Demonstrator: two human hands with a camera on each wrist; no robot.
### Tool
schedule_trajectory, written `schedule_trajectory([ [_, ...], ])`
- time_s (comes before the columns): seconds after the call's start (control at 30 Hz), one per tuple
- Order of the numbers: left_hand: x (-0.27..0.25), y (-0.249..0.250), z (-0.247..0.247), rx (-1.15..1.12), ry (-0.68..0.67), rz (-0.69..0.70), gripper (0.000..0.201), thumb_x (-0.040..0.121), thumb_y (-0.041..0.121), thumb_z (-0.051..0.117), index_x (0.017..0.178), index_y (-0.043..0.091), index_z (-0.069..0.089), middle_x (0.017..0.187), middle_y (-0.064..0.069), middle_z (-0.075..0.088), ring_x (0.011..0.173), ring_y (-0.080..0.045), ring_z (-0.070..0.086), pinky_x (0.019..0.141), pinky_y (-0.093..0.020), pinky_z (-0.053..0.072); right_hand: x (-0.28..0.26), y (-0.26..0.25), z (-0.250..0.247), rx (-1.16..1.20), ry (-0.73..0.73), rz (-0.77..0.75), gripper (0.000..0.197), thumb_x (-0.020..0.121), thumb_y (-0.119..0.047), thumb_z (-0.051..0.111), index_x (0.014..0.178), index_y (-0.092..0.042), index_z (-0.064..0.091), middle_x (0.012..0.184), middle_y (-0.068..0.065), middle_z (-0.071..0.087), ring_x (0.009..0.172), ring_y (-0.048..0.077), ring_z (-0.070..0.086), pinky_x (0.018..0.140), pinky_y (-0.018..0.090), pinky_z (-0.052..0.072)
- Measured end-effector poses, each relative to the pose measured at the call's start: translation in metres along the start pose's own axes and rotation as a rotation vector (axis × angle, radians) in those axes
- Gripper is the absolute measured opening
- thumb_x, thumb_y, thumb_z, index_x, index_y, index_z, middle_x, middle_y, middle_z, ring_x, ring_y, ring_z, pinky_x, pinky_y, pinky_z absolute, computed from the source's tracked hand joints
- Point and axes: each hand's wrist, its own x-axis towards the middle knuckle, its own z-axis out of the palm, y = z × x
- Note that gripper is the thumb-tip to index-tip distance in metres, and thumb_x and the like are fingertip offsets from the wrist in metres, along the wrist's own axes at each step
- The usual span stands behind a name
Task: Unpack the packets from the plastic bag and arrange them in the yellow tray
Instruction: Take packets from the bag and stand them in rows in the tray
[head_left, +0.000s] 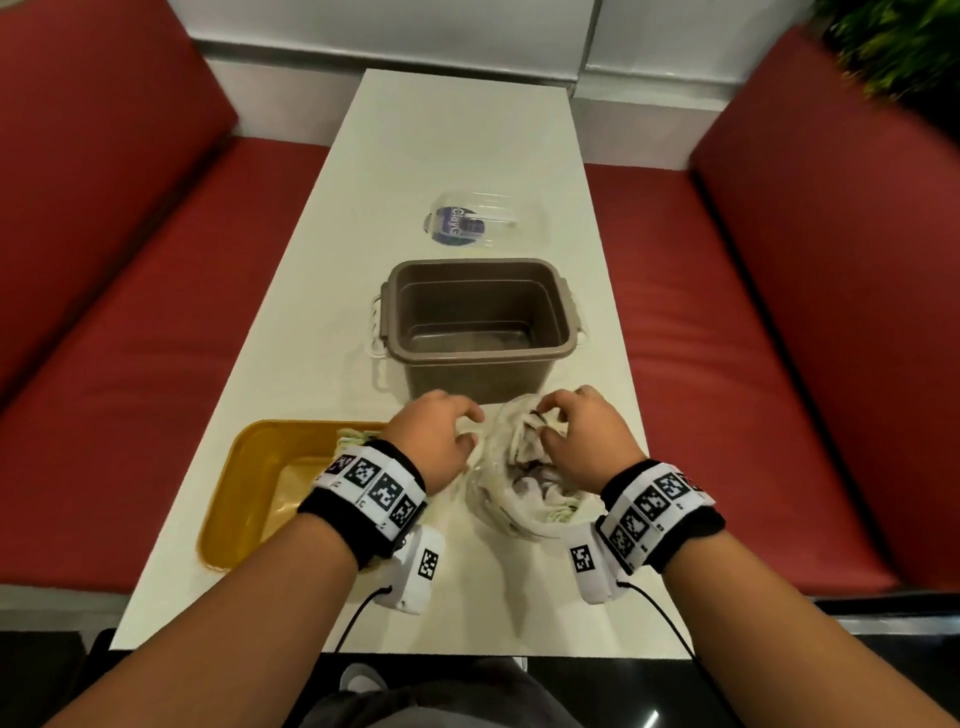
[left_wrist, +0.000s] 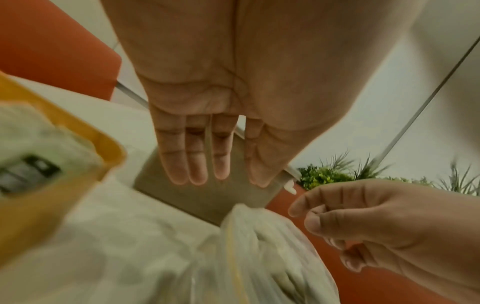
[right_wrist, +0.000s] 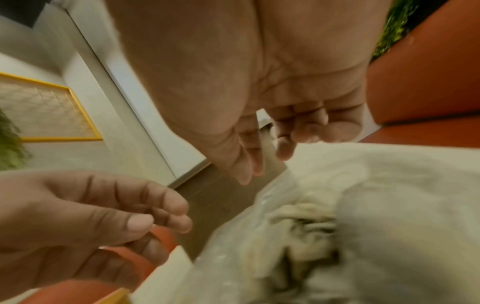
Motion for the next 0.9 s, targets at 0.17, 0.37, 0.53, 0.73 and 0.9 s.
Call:
schedule_trajectory([
  [0.17, 0.028, 0.019, 0.044, 0.069, -0.237, -0.066, 0.047, 0.092, 0.026, 0.06, 0.136, 0.038, 0.051, 0.152, -0.009, 0.029, 0.134, -0.027, 0.042, 0.113, -0.03, 0.033, -0.001, 0.051, -0.002, -0.216, -0.19, 0.151, 0.046, 0.088, -0.039, 0.06, 0.133, -0.033, 0.055, 0.126, 0.011, 0.042, 0.115, 0.036, 0.049, 0.098, 0.035, 0.042],
  [0.37, 0.04, 0.03, 0.053, -0.022, -0.345, -0.078, 0.087, 0.084, 0.014, 0.066, 0.153, 0.037, 0.019, 0.143, -0.004, 0.051, 0.125, -0.024, 0.053, 0.1, -0.024, 0.044, -0.001, 0.074, 0.005, 0.052, -0.3, 0.105, 0.068, 0.084, -0.003, 0.054, 0.146, -0.023, 0.035, 0.131, 0.013, 0.055, 0.112, 0.031, 0.059, 0.09, 0.034, 0.051],
  [0.53, 0.037, 0.034, 0.059, -0.301, -0.238, -0.072, 0.093, 0.079, -0.006, 0.063, 0.152, 0.032, 0.019, 0.121, 0.006, 0.06, 0.109, -0.014, 0.06, 0.089, -0.019, 0.047, 0.006, 0.089, 0.005, 0.331, -0.124, 0.05, 0.071, 0.082, 0.0, 0.054, 0.143, -0.032, 0.04, 0.12, 0.005, 0.066, 0.102, 0.023, 0.065, 0.089, 0.026, 0.05],
  [0.73, 0.029, 0.02, 0.079, -0.2, -0.067, -0.166, 0.064, 0.079, 0.009, 0.068, 0.13, 0.041, 0.046, 0.107, -0.002, 0.068, 0.087, -0.022, 0.066, 0.08, -0.033, 0.055, 0.012, 0.11, 0.013, 0.416, -0.132, 0.021, 0.064, 0.082, 0.007, 0.047, 0.129, -0.035, 0.057, 0.117, -0.006, 0.068, 0.096, 0.014, 0.066, 0.081, 0.008, 0.045],
  [0.9, 0.027, 0.02, 0.079, 0.139, -0.077, -0.191, 0.07, 0.077, 0.023, 0.071, 0.14, 0.04, 0.044, 0.128, -0.002, 0.041, 0.119, -0.023, 0.039, 0.105, -0.034, 0.04, 0.012, 0.117, 0.006, 0.265, -0.198, 0.01, 0.061, 0.084, -0.007, 0.057, 0.141, -0.03, 0.05, 0.126, 0.006, 0.055, 0.095, 0.017, 0.056, 0.094, 0.022, 0.043],
])
